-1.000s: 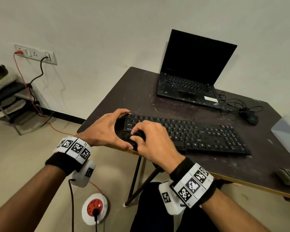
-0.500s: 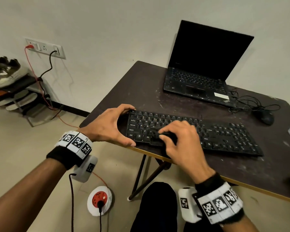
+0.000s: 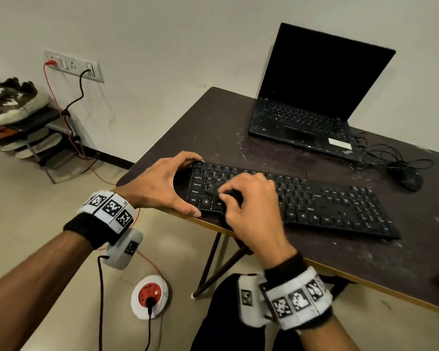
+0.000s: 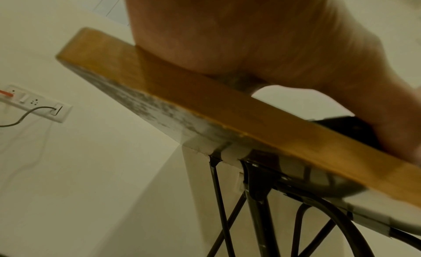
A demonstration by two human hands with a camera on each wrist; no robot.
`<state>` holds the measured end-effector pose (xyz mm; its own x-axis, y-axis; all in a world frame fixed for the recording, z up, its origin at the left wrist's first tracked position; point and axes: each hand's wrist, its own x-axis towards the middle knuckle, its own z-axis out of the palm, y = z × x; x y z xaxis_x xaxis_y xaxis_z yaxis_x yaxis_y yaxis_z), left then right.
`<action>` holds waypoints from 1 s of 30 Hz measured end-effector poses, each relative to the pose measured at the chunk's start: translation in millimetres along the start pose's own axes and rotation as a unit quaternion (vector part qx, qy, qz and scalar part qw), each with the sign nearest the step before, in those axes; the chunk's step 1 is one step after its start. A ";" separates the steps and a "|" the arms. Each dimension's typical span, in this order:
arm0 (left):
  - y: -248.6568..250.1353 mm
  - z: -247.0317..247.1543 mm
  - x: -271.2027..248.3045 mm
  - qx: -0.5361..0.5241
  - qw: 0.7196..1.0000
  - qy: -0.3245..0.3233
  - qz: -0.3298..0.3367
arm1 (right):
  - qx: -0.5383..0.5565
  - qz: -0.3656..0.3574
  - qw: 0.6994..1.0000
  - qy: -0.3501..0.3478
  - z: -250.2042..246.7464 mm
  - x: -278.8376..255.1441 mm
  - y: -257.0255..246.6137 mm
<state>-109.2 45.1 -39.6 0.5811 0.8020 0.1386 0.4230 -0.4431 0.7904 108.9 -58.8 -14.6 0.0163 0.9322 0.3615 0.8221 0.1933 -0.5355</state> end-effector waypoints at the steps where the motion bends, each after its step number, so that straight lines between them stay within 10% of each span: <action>1: 0.4 0.1 -0.9 -0.005 1.000 0.002 0.002 | 0.014 -0.017 0.999 -0.028 13.0 3.2 -16.3; 5: -1.1 0.2 -2.3 -0.015 1.000 -0.001 0.002 | 0.009 -0.050 0.997 -0.057 21.9 7.7 -28.4; 9: -1.8 -0.8 -1.3 -0.012 1.000 -0.002 -0.001 | -0.029 0.068 0.997 -0.003 -18.2 15.4 -3.9; 15: -4.1 -1.2 -1.8 -0.011 1.000 -0.011 0.000 | -0.015 0.049 0.993 -0.109 13.3 30.1 -38.2; 19: -2.4 -2.1 -2.4 -0.001 1.000 -0.008 -0.004 | -0.030 0.143 0.989 -0.031 -12.3 34.4 -11.9; 24: 0.4 -2.6 -2.1 0.000 1.000 -0.003 0.000 | -0.019 0.071 0.990 -0.123 25.3 41.1 -59.6; 30: 2.0 -1.7 -1.6 -0.008 1.000 -0.003 -0.008 | -0.072 0.156 0.984 -0.056 -11.3 55.2 -22.7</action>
<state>-110.4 43.6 -37.2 0.5792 0.8060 0.1220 0.4209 -0.4238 0.8020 97.5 -15.1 26.1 0.2236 0.9689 0.1057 0.8592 -0.1448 -0.4908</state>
